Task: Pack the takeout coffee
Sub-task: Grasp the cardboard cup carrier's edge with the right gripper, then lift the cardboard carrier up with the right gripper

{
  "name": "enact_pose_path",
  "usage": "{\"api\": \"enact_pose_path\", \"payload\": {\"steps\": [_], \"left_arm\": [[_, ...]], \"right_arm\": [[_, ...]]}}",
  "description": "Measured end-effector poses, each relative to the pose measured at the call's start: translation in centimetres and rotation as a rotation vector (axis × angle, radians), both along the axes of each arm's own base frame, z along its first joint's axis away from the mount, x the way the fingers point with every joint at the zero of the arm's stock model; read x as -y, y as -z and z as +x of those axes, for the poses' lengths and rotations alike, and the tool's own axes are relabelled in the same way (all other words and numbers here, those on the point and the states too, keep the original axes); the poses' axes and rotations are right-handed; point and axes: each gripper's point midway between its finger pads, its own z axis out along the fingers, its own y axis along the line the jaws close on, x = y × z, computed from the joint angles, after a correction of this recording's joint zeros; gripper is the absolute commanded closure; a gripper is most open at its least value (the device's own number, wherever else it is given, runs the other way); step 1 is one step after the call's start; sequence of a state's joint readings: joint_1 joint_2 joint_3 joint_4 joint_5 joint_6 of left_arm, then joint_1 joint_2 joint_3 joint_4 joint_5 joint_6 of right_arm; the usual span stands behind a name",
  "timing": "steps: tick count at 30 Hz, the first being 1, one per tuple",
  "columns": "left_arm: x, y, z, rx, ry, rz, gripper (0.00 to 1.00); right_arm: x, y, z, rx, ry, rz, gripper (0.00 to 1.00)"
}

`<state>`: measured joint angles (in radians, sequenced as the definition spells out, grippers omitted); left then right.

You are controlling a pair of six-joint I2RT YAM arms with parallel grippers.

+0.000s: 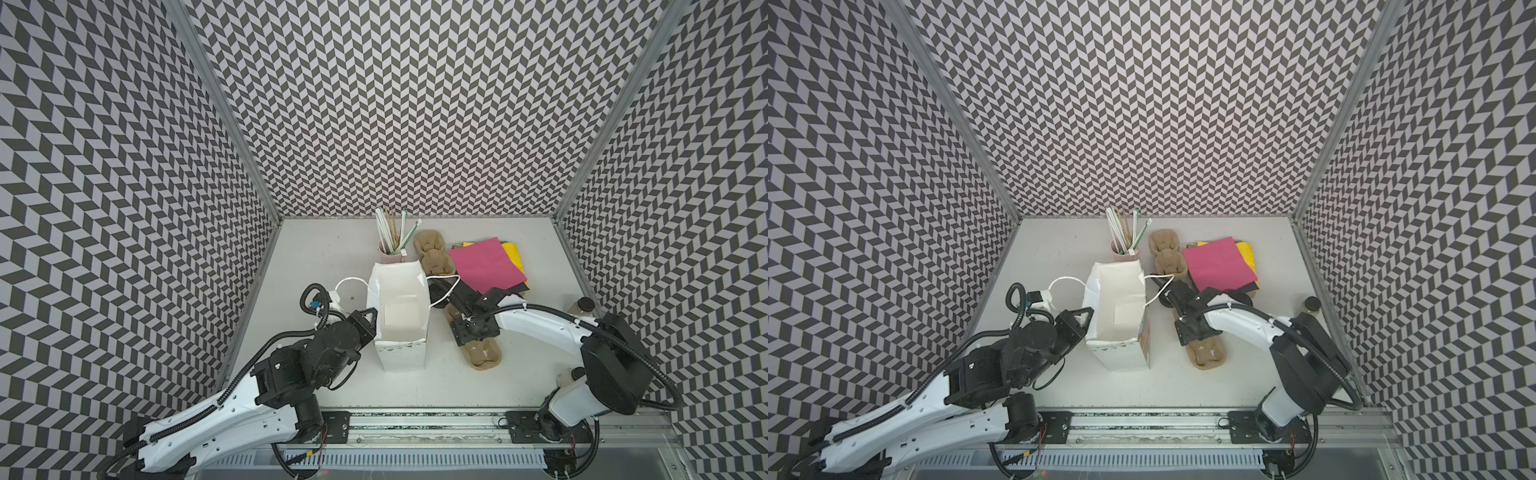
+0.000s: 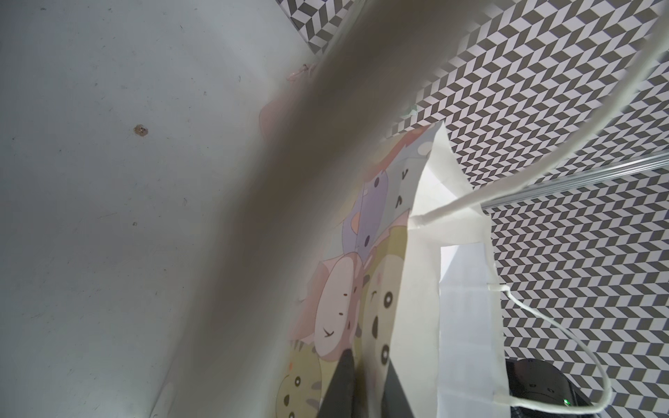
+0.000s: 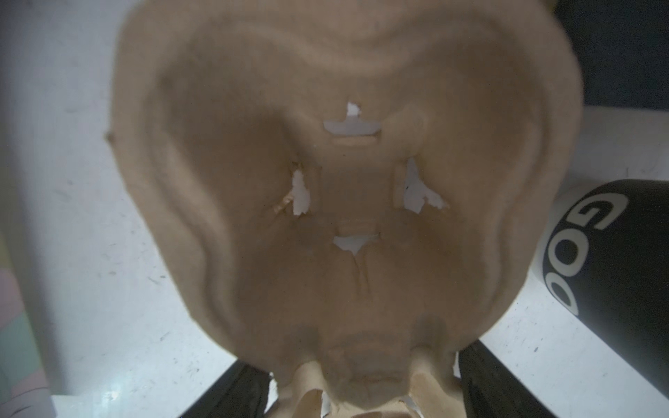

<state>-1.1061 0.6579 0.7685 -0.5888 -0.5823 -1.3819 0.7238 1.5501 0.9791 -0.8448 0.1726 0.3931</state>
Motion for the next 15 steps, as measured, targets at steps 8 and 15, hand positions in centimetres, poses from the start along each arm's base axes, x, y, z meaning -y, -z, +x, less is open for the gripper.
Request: {"api": "enact_pose_path", "payload": {"steps": [8, 15], "left_arm": [[0.4, -0.2, -0.1, 0.006, 0.012, -0.002, 0.8], [1.1, -1.6, 0.0, 0.038, 0.034, -0.009, 0.68]], "right_arm": [[0.2, -1.9, 0.2, 0.06, 0.016, 0.037, 0.22], [0.5, -4.5, 0.0, 0.124, 0.045, 0.092, 0.22]]}}
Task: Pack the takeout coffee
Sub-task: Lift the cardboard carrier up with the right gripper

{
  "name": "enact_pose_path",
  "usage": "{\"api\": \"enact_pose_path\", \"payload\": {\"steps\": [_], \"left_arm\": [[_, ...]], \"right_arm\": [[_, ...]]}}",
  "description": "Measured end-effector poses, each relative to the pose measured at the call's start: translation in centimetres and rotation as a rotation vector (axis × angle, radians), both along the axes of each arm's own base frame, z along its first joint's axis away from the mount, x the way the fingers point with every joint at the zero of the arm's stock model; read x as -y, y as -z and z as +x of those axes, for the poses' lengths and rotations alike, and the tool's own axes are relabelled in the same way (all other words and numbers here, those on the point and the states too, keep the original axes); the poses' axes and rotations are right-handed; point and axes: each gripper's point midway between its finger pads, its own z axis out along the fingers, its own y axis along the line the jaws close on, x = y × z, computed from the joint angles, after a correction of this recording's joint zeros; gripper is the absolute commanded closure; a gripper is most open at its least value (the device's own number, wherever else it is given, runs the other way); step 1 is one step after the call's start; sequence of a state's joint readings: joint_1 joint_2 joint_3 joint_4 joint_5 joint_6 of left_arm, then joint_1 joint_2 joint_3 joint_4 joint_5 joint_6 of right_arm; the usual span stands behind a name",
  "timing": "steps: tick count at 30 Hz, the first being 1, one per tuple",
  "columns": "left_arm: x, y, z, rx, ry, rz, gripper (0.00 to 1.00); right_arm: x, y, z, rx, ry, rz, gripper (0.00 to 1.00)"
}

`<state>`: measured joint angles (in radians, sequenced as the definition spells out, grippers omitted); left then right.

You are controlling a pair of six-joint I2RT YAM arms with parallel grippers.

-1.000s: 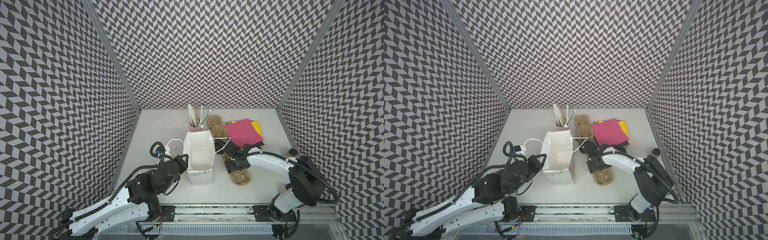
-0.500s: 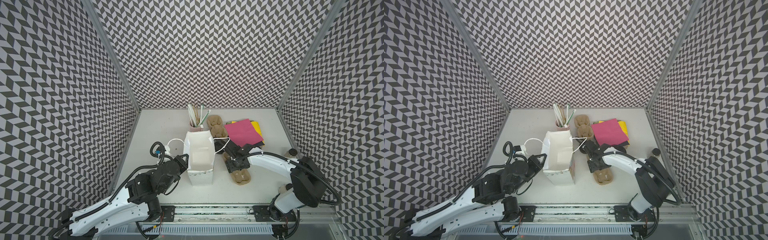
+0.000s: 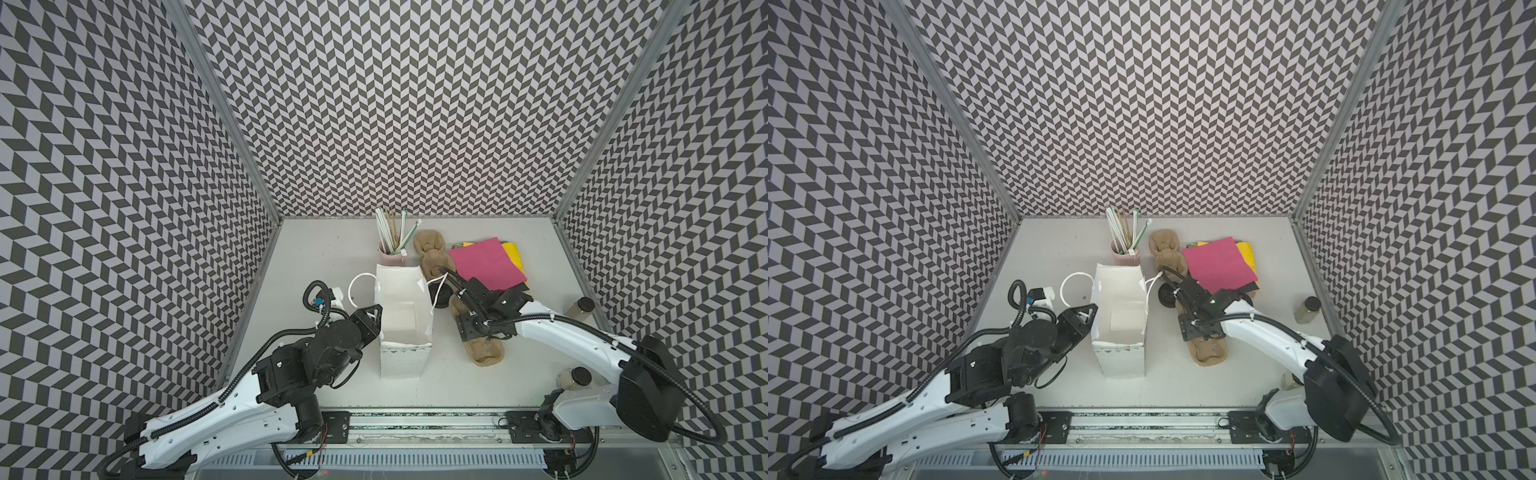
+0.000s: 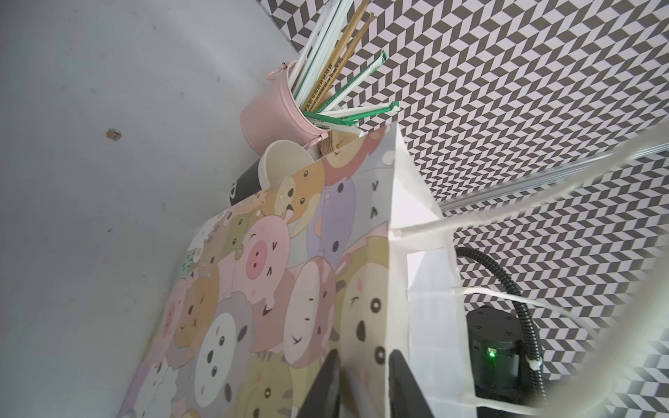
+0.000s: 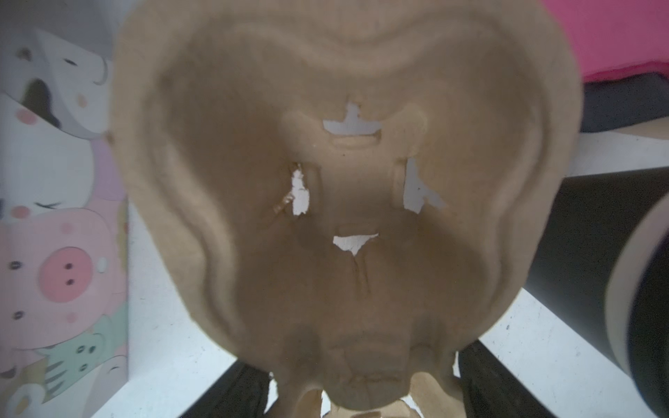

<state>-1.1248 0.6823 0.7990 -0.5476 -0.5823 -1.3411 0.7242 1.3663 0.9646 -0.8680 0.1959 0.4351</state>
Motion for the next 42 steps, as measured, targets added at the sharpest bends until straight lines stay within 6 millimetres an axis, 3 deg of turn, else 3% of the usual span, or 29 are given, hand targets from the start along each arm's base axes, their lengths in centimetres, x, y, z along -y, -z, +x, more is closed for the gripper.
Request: {"api": "enact_pose_path", "payload": {"steps": [7, 13, 20, 28, 35, 42], "left_arm": [[1.0, -2.4, 0.1, 0.061, 0.032, -0.033, 0.6], [0.7, -4.2, 0.1, 0.127, 0.038, -0.043, 0.54], [-0.2, -7.8, 0.1, 0.223, 0.033, -0.043, 0.5], [-0.5, -11.7, 0.6, 0.32, 0.022, 0.042, 0.47], [-0.8, -12.2, 0.8, 0.366, 0.026, 0.162, 0.46], [-0.8, -12.1, 1.0, 0.366, 0.054, 0.317, 0.46]], "right_arm": [[0.4, -3.7, 0.3, 0.08, 0.032, 0.042, 0.22], [0.6, -7.0, 0.7, 0.146, 0.05, 0.076, 0.22], [1.2, -10.7, 0.9, 0.227, 0.071, 0.11, 0.22], [1.4, -16.5, 1.0, 0.343, 0.072, 0.197, 0.22], [1.3, -19.5, 0.9, 0.379, 0.056, 0.234, 0.23], [0.9, -23.8, 0.4, 0.423, 0.027, 0.309, 0.23]]}}
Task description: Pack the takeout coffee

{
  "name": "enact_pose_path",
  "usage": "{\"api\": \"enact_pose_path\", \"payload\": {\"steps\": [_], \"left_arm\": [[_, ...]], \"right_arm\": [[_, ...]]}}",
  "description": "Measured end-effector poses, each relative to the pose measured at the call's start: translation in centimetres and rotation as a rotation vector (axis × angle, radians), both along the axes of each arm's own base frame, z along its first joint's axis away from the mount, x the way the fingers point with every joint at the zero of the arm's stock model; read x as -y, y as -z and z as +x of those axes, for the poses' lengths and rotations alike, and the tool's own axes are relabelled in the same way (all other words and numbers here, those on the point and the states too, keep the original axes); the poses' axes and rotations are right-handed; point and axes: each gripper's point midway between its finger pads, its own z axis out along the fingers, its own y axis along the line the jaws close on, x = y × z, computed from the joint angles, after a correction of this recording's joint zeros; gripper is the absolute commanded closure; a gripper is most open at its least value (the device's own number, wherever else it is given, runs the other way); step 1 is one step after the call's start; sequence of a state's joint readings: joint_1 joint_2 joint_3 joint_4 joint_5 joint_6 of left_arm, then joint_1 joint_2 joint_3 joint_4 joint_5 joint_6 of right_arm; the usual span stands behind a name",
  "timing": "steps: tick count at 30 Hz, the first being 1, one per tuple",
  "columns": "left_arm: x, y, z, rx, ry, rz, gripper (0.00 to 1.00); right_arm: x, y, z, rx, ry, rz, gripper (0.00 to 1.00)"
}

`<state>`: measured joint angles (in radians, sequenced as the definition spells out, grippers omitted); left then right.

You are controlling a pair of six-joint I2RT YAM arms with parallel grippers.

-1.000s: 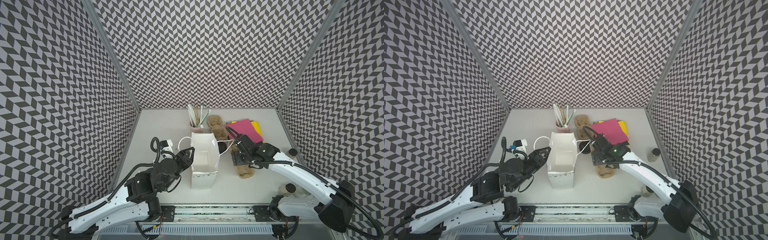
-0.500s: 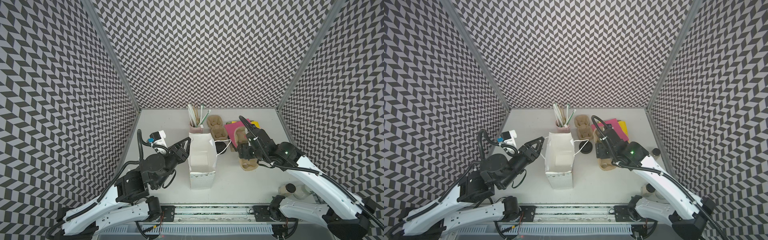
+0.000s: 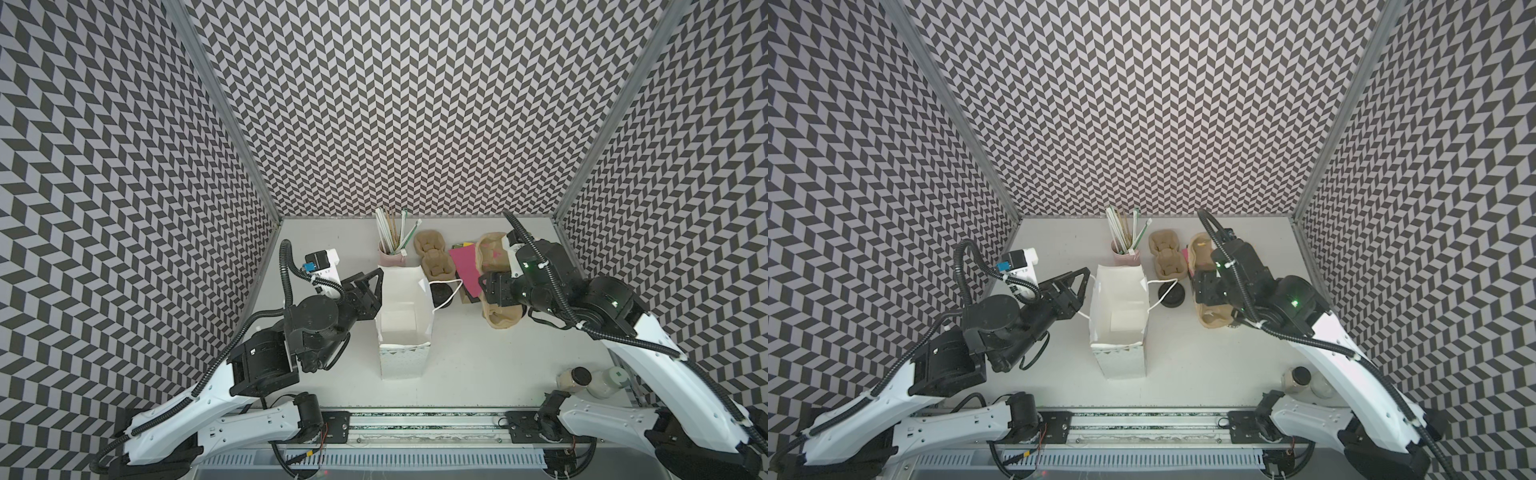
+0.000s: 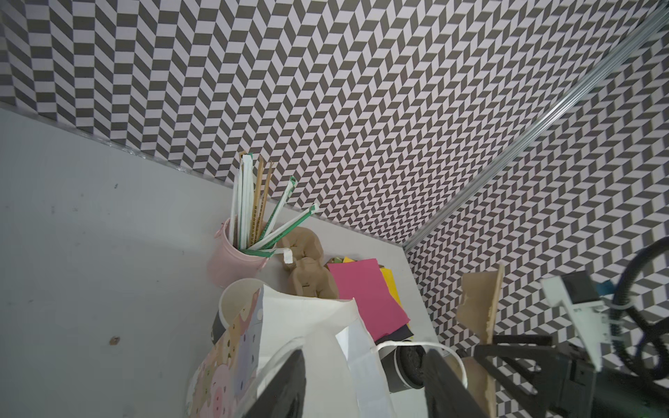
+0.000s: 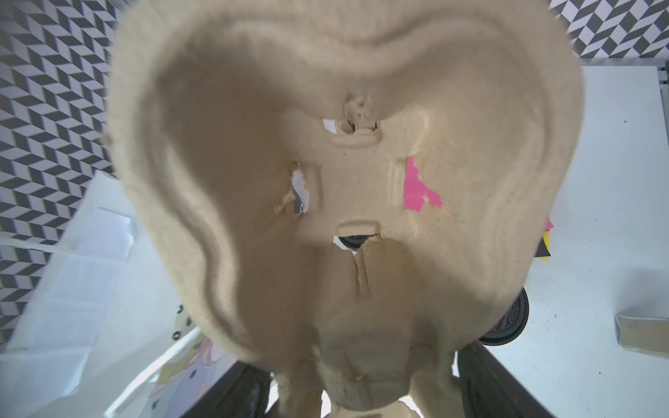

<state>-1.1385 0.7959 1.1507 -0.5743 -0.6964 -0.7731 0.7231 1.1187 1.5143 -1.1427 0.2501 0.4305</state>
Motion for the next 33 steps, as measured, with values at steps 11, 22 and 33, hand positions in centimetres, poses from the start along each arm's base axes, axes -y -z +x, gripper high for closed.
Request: {"api": "enact_pose_path", "payload": {"steps": [11, 22, 33], "left_arm": [[-2.6, 0.3, -0.6, 0.044, -0.006, 0.188, 0.46], [-1.2, 4.0, -1.1, 0.042, 0.103, 0.33, 0.51], [-2.8, 4.5, 0.6, 0.034, 0.044, 0.378, 0.52]], "right_arm": [[-2.7, -4.4, -0.3, 0.019, -0.099, 0.111, 0.24], [-7.7, -7.3, -2.1, 0.012, -0.25, 0.195, 0.25], [-11.5, -8.9, -4.5, 0.002, -0.352, 0.24, 0.25]]}}
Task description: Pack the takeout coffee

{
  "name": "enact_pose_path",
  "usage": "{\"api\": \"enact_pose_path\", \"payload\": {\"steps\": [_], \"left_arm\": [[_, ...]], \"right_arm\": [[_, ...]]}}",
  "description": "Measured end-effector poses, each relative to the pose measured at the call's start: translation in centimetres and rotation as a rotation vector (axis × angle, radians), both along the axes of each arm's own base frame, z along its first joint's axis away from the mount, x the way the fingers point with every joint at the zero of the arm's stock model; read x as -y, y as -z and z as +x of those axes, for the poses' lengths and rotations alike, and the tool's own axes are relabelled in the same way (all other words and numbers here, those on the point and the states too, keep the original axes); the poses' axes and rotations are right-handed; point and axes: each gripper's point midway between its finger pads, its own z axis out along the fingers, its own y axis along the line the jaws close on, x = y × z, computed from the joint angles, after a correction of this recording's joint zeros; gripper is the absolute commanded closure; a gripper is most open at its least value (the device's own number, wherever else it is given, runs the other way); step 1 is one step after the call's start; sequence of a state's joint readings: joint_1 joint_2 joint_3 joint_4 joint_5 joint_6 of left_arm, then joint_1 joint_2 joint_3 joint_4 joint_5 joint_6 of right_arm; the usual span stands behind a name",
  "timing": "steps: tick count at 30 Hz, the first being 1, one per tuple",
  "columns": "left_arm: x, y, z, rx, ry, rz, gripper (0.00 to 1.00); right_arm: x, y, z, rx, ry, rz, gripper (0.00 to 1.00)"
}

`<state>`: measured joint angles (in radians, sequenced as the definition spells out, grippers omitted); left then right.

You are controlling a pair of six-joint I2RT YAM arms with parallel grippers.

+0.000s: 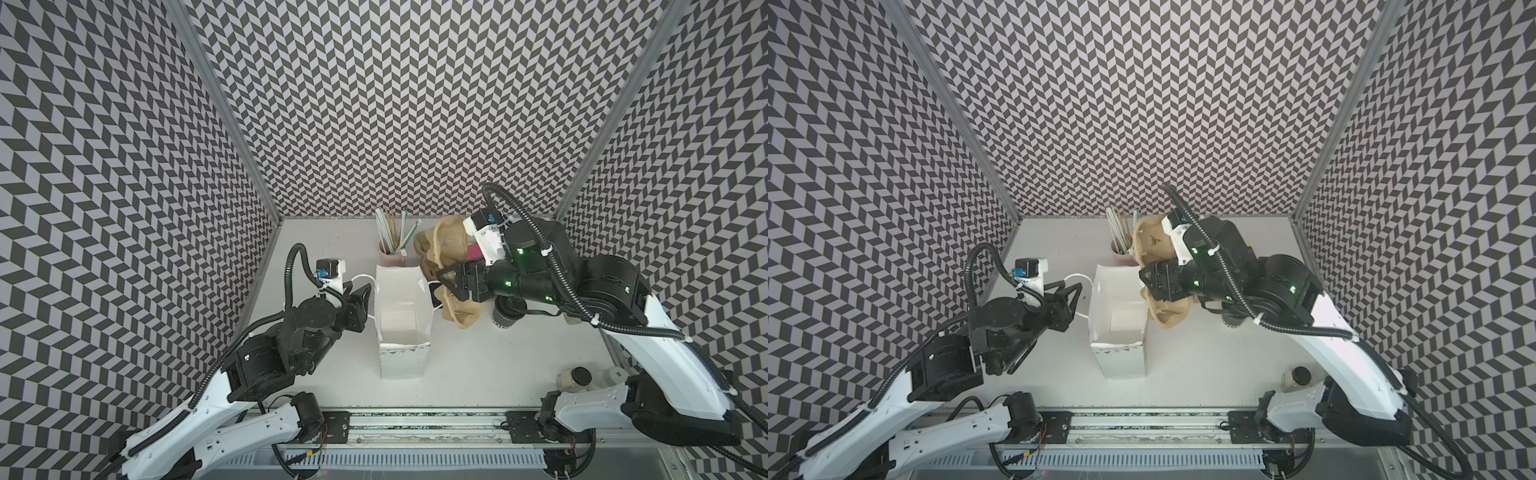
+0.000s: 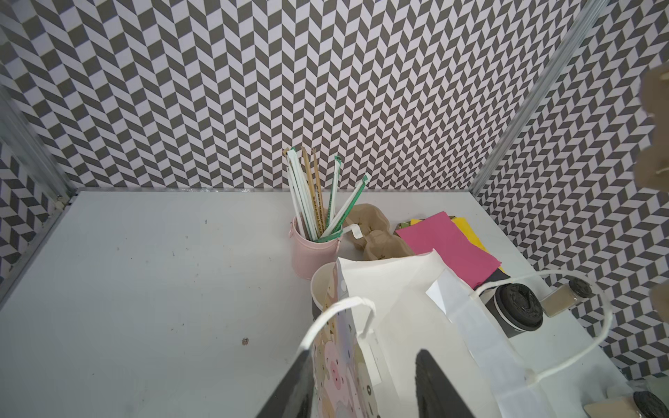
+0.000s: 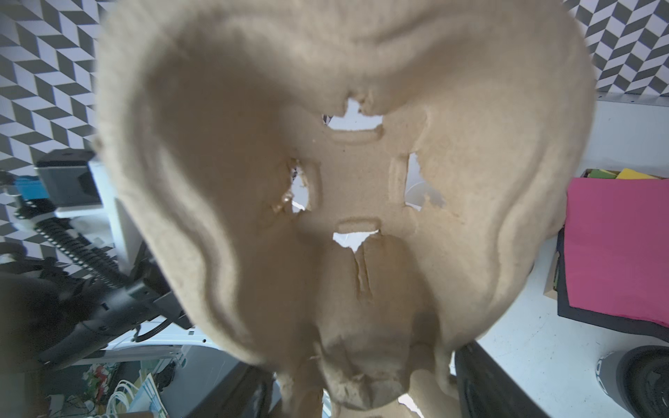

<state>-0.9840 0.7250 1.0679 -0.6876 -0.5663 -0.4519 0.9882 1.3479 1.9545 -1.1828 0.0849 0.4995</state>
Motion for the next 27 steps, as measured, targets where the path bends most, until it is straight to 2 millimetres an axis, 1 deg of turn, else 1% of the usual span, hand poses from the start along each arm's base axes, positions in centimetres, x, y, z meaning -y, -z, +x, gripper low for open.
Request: {"api": "enact_pose_path", "payload": {"steps": [3, 8, 12, 16, 20, 23, 25, 27], "left_arm": [[-0.3, -0.3, 0.2, 0.007, 0.003, -0.006, 0.52], [0.1, -0.4, 0.1, 0.008, 0.033, -0.023, 0.52], [0.2, 0.6, -0.2, -0.001, 0.054, -0.025, 0.52], [0.0, 1.6, -0.5, -0.016, 0.062, -0.025, 0.54], [0.0, 2.3, -0.9, -0.029, 0.076, -0.041, 0.61], [0.0, 3.2, -1.2, -0.046, 0.088, -0.052, 0.68], [0.1, 3.8, -1.4, -0.059, 0.094, -0.058, 0.75], [0.3, 4.4, -1.5, -0.075, 0.102, -0.068, 0.84]], "right_arm": [[-0.6, -0.3, -0.6, -0.002, -0.019, 0.011, 0.25], [-2.5, 0.2, -1.8, -0.022, -0.066, 0.007, 0.26], [-4.2, 1.0, -2.4, -0.045, -0.096, -0.001, 0.25], [-6.3, 2.3, -2.7, -0.071, -0.115, -0.025, 0.25], [-7.8, 3.7, -2.4, -0.101, -0.109, -0.05, 0.25], [-8.4, 4.5, -2.1, -0.115, -0.097, -0.064, 0.25], [-8.7, 4.7, -1.9, -0.125, -0.087, -0.065, 0.25], [-8.9, 5.0, -1.7, -0.132, -0.078, -0.068, 0.25]]}}
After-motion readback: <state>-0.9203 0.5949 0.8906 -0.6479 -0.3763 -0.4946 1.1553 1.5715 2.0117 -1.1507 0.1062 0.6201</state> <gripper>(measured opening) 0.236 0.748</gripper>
